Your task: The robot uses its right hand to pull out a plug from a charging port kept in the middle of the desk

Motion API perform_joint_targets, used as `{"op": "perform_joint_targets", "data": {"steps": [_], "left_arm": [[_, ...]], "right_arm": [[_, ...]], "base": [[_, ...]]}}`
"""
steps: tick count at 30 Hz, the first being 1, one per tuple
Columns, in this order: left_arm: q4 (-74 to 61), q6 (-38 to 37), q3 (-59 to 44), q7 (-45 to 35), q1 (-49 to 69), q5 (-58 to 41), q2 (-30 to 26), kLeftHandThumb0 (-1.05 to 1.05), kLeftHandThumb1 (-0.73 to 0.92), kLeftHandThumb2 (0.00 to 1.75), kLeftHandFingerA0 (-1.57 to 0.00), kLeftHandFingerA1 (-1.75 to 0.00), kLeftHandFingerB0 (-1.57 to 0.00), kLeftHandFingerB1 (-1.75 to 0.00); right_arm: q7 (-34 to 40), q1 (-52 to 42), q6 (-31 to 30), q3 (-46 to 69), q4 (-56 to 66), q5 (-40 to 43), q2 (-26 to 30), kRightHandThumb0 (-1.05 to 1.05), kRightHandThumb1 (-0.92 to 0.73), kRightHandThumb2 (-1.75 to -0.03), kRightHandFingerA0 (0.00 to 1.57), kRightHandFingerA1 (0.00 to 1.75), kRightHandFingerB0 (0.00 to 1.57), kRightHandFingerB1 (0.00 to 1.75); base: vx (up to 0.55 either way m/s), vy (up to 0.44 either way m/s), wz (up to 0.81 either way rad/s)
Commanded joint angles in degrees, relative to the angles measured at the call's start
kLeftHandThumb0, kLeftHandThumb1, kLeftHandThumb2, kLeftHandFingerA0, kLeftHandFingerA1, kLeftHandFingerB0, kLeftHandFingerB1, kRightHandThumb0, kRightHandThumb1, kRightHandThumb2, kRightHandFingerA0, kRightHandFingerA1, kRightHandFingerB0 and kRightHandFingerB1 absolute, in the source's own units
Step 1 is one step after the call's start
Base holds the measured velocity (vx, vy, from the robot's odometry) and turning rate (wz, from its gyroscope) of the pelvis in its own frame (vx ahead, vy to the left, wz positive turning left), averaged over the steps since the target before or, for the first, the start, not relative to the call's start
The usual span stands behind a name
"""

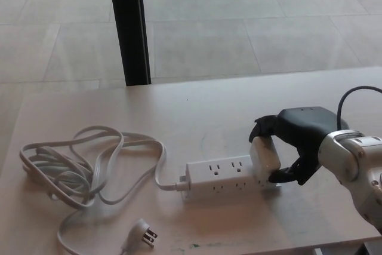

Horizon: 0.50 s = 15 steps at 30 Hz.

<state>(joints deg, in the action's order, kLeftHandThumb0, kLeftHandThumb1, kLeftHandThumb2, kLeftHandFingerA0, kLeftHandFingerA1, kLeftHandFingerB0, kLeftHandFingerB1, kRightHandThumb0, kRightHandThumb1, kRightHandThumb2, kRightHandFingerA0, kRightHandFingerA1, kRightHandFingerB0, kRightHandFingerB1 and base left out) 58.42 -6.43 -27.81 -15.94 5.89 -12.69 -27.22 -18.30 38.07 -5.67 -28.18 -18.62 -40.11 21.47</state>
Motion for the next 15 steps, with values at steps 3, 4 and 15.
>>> {"op": "perform_joint_targets", "data": {"steps": [3, 4, 15], "left_arm": [[-0.3, -1.0, -0.3, 0.0, 0.4, -0.8, -0.3, -0.92, 0.92, 0.85, -0.62, -0.55, -0.23, -0.38], [0.1, -1.2, -0.2, 0.0, 0.2, -0.7, -0.4, -0.92, 0.92, 0.85, -0.63, -0.55, -0.23, -0.37], [-0.2, -1.1, -0.3, 0.0, 0.4, -0.9, -0.4, -0.93, 0.91, 0.85, -0.63, -0.55, -0.20, -0.38]], "right_arm": [[6.6, -1.3, 0.0, -1.8, -0.9, -5.0, -0.4, -0.31, -0.64, -0.80, 0.87, 1.75, 0.80, 0.74], [7.9, -1.3, 0.0, -1.9, -1.0, -5.7, -0.4, -0.32, -0.62, -0.79, 0.87, 1.75, 0.82, 0.70], [13.6, -1.3, -1.4, -2.2, -2.2, -8.9, -1.5, -0.29, -0.63, -0.90, 0.88, 1.75, 0.75, 1.25]], "base": [[0.00, 0.000, 0.00], [0.00, 0.000, 0.00], [0.00, 0.000, 0.00]]}}
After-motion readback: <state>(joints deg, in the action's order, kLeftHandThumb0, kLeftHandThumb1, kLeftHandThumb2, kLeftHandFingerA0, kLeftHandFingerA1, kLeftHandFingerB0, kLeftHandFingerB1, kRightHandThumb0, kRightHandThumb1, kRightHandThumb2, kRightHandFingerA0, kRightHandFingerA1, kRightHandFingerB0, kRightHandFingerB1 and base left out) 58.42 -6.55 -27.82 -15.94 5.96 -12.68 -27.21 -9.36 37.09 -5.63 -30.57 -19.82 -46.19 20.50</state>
